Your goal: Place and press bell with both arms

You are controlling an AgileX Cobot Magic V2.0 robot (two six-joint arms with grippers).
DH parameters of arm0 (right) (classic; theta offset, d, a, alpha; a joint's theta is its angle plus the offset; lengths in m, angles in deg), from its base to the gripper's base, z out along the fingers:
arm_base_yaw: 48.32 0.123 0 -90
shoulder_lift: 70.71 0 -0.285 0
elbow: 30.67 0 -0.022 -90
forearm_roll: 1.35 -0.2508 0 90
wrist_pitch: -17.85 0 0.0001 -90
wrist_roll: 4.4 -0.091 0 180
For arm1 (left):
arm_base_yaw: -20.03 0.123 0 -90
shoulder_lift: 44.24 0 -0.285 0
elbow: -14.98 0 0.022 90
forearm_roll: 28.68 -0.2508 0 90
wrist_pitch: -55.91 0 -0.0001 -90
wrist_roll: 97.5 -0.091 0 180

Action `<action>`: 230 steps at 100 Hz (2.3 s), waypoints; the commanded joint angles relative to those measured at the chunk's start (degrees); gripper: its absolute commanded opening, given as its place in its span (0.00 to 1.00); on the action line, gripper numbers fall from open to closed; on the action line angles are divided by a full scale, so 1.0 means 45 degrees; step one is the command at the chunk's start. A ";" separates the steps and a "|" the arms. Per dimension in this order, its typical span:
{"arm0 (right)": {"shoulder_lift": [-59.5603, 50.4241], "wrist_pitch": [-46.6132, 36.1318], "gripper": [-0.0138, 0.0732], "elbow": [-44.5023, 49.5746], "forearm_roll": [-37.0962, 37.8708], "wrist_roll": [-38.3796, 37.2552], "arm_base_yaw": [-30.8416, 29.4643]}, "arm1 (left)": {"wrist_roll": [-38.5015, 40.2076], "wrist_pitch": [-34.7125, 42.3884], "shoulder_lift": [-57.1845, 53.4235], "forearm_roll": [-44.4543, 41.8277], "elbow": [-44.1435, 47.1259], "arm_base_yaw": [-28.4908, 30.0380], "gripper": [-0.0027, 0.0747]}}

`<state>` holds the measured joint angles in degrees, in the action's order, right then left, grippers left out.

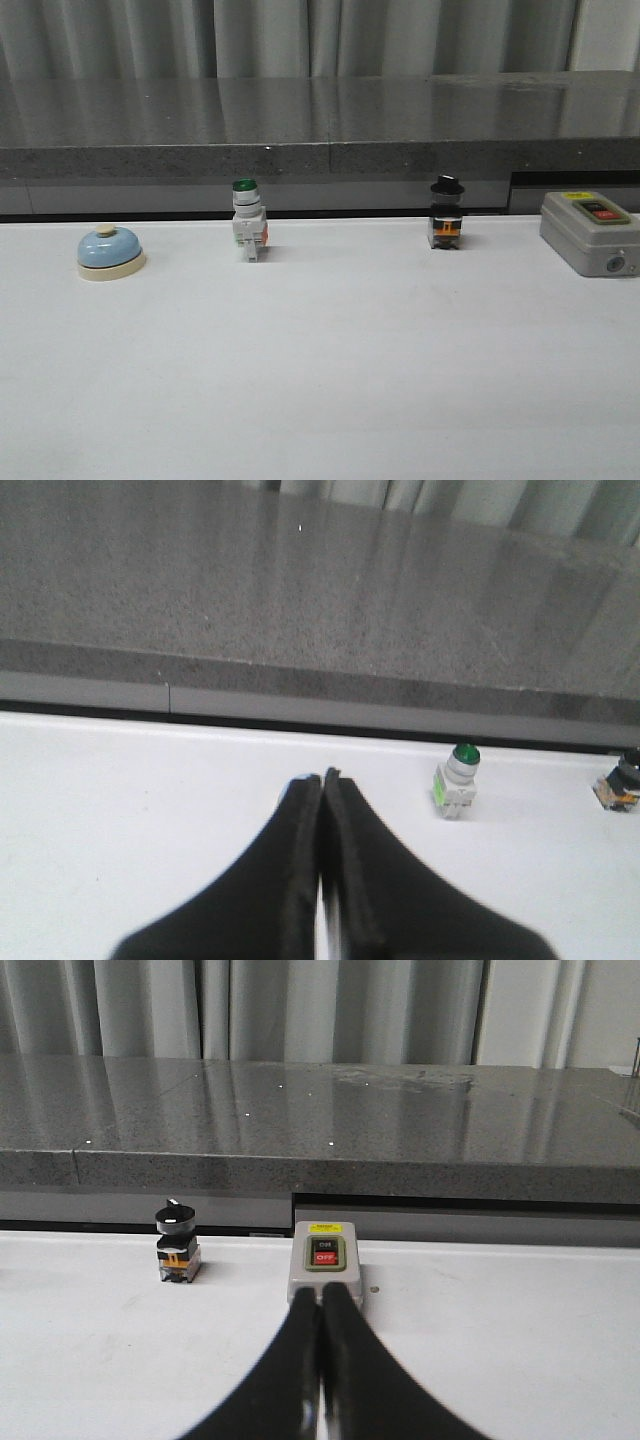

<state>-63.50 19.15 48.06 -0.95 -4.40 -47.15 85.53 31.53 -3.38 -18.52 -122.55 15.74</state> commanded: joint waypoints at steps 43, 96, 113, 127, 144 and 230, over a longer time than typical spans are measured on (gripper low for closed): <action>-0.0230 -0.1068 0.09 -0.0191 0.0117 0.0084 -0.0076 | -0.0265 -0.1877 0.4688 0.0038 -0.3163 0.0006 0.01; -0.0230 -0.1068 0.09 -0.0191 0.0117 0.0084 -0.0076 | -0.1232 -0.2469 0.4828 0.0038 -0.3163 0.0006 0.90; -0.0230 -0.1068 0.09 -0.0191 0.0117 0.0084 -0.0076 | -0.1207 -0.2012 0.4828 0.0418 -0.3163 0.0006 0.86; -0.0230 -0.1068 0.09 -0.0191 0.0117 0.0084 -0.0076 | -0.1259 -0.1915 0.5190 0.0524 -0.3390 -0.0019 0.86; -0.0230 -0.1068 0.09 -0.0191 0.0117 0.0084 -0.0076 | -0.1580 -0.2010 0.6573 0.0524 -0.4354 -0.0403 0.86; -0.0230 -0.1068 0.09 -0.0191 0.0117 0.0084 -0.0076 | -0.1626 -0.1747 1.5148 -0.0230 -1.0091 -0.0758 0.86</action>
<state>-63.50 19.15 48.06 -0.95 -4.40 -47.15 78.48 20.87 65.46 -19.48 -165.06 13.04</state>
